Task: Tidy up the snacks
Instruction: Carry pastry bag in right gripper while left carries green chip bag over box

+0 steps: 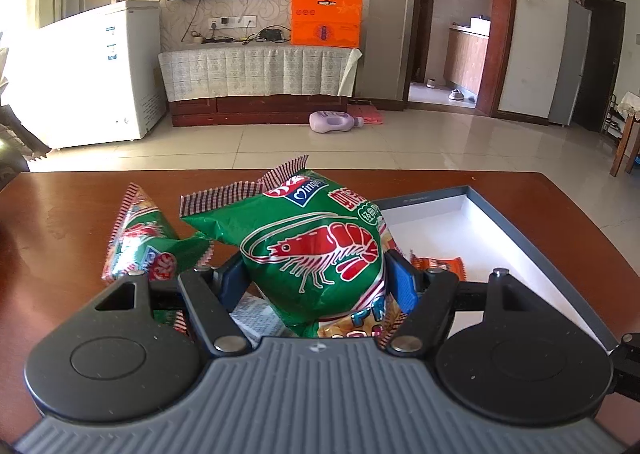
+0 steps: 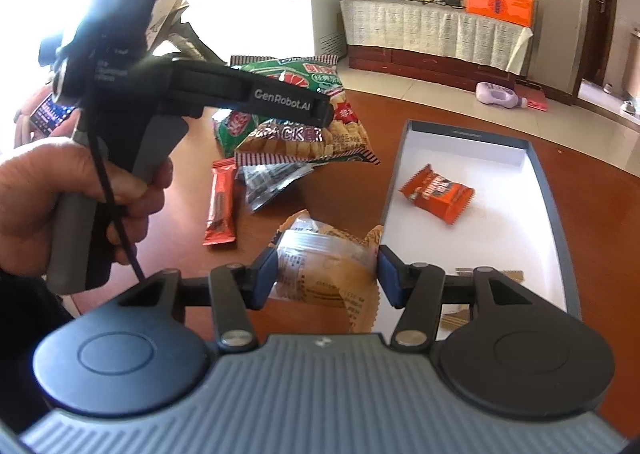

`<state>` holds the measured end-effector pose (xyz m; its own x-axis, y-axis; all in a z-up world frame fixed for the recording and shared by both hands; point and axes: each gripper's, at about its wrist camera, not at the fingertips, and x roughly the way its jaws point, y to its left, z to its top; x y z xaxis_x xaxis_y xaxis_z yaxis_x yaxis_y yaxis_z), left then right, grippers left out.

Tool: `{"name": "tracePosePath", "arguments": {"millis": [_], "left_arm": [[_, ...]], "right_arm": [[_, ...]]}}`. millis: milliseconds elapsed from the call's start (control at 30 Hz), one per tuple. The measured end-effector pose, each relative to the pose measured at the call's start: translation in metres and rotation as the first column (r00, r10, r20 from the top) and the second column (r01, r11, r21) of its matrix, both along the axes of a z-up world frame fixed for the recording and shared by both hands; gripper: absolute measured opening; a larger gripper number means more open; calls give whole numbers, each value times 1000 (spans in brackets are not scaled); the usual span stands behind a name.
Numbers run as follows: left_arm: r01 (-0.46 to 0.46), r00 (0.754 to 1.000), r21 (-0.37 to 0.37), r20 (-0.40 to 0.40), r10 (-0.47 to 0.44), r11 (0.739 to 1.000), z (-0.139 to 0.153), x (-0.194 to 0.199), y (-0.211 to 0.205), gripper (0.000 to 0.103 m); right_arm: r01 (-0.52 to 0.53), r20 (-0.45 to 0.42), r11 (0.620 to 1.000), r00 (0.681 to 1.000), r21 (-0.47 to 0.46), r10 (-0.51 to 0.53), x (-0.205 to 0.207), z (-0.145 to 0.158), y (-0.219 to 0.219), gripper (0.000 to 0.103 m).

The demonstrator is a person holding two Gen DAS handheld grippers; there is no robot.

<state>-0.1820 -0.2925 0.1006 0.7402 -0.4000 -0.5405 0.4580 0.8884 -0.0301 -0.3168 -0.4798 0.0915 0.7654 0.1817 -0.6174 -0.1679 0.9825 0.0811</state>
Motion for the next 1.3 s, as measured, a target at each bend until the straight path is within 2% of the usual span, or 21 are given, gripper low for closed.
{"name": "tracePosePath", "arguments": {"millis": [900, 1300], "left_arm": [[82, 997, 18, -11, -82, 996, -18, -9, -52, 75], [133, 991, 34, -22, -132, 991, -29, -4, -76, 75]], "right_arm": [[114, -1, 993, 993, 18, -114, -26, -6, -51, 56], [138, -16, 990, 990, 21, -138, -23, -8, -60, 56]]}}
